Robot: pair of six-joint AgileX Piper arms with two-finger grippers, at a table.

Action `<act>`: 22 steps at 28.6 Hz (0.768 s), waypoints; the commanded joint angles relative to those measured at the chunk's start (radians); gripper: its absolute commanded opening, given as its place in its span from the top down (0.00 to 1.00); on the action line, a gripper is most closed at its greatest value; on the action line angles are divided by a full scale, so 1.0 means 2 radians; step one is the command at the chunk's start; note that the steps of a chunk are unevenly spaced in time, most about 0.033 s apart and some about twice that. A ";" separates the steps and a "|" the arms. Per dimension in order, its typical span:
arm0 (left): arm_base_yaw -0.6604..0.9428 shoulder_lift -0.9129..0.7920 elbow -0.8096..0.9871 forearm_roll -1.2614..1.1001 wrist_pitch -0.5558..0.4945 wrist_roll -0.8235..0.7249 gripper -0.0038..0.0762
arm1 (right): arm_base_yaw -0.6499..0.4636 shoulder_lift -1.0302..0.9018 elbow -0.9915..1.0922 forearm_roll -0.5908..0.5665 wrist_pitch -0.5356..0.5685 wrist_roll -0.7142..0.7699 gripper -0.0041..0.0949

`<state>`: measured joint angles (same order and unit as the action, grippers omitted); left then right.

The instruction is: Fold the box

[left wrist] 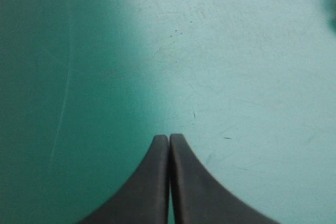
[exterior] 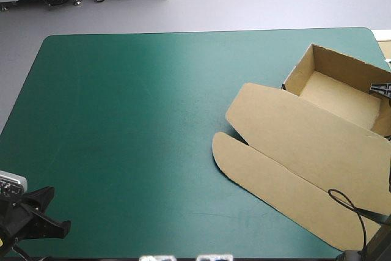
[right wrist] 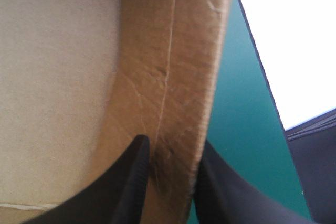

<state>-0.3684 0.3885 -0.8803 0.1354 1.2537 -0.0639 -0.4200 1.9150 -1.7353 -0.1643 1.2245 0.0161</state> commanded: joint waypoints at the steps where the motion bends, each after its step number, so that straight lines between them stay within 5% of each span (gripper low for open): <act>1: -0.003 0.007 -0.012 0.016 -0.013 -0.004 0.96 | -0.003 -0.027 -0.017 -0.006 0.012 -0.008 0.53; 9: -0.003 0.007 -0.012 0.015 -0.013 0.001 0.96 | -0.003 -0.117 -0.017 0.021 0.012 -0.008 0.53; 15: -0.003 0.007 -0.012 0.009 -0.015 0.000 0.96 | 0.000 -0.223 -0.015 0.136 0.012 -0.036 0.56; 17: -0.003 0.007 -0.012 0.009 -0.015 0.000 0.96 | 0.009 -0.270 -0.004 0.174 0.012 -0.036 0.65; 21: -0.003 0.007 -0.002 0.007 -0.034 0.001 0.96 | 0.052 -0.379 0.057 0.200 0.012 -0.063 0.98; 22: -0.003 0.007 0.004 0.007 -0.039 0.001 0.96 | 0.062 -0.403 0.074 0.202 0.012 -0.063 0.97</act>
<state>-0.3684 0.3873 -0.8718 0.1539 1.2507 -0.0608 -0.3476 1.2714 -1.6470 0.2027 1.2444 -0.0753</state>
